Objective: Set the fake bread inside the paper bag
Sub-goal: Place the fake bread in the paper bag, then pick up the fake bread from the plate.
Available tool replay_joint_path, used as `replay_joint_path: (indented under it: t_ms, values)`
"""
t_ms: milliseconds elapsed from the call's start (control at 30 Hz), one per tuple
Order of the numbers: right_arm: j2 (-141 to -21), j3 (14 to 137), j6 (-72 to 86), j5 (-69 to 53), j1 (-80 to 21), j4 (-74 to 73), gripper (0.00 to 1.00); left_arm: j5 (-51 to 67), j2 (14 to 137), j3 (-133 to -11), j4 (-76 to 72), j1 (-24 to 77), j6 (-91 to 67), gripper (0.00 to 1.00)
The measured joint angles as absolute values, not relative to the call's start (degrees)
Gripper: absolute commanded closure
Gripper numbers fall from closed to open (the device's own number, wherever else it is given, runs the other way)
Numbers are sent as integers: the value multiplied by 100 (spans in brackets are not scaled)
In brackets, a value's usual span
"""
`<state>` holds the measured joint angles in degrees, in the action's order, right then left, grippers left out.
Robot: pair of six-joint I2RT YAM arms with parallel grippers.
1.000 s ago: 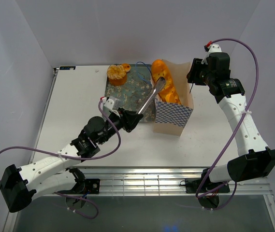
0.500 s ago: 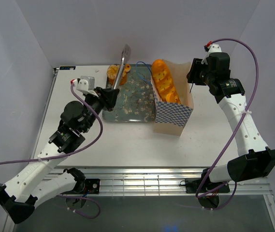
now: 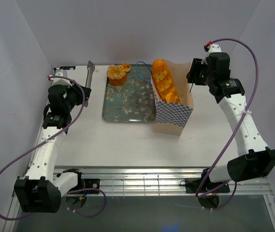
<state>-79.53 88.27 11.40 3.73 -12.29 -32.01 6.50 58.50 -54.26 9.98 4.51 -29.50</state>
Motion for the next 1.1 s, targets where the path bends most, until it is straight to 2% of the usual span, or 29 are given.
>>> replay_joint_path:
  t_ms: [167,433,1100]
  values:
    - [-7953,8823,1135,366,-1229,-3199,46,1765,6772,-5378,860,-134,-3503,61]
    - [-7953,8761,1133,364,-1229,-3153,46,2965,7937,-5494,705,-449,-4335,57]
    - [-7953,8729,1133,322,-1229,-3148,46,4372,9166,-5863,-191,-628,-6012,51]
